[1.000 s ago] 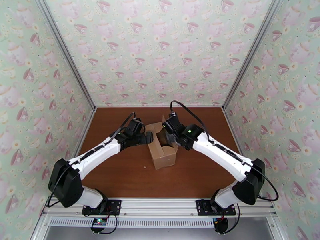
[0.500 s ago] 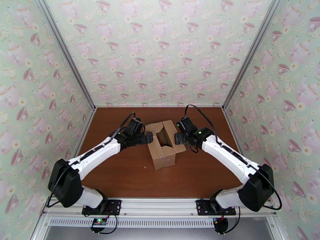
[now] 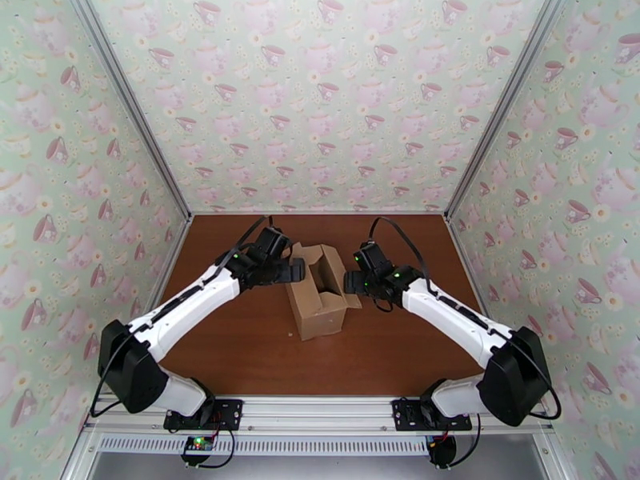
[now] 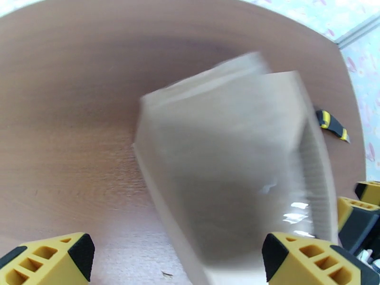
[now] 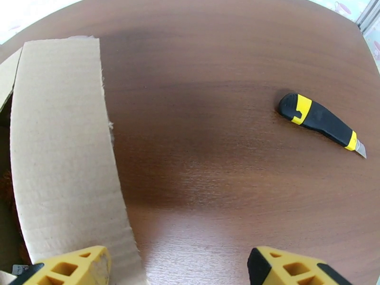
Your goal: Unpack the express box
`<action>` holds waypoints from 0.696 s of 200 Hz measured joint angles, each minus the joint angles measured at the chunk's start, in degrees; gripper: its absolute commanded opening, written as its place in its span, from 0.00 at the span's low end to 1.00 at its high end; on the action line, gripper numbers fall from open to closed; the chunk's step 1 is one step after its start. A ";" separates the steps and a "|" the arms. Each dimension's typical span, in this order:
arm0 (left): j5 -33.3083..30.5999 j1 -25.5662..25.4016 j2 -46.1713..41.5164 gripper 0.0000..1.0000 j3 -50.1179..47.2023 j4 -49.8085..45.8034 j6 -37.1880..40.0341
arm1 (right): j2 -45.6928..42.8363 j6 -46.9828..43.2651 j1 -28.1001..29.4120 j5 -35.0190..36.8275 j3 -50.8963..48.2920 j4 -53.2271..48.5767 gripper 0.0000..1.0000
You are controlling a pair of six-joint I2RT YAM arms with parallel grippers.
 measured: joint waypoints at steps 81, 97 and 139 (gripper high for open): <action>-6.95 -6.08 12.20 1.00 15.32 -12.55 1.70 | -2.62 0.00 0.00 -2.01 -1.57 -0.04 0.80; -8.92 -6.34 13.42 1.00 15.63 -14.95 2.03 | -2.73 -0.02 0.00 -2.03 -1.57 -0.02 0.80; -12.44 -6.43 13.64 1.00 15.65 -18.32 2.12 | -2.95 -0.02 0.04 -2.19 -1.57 -0.04 0.80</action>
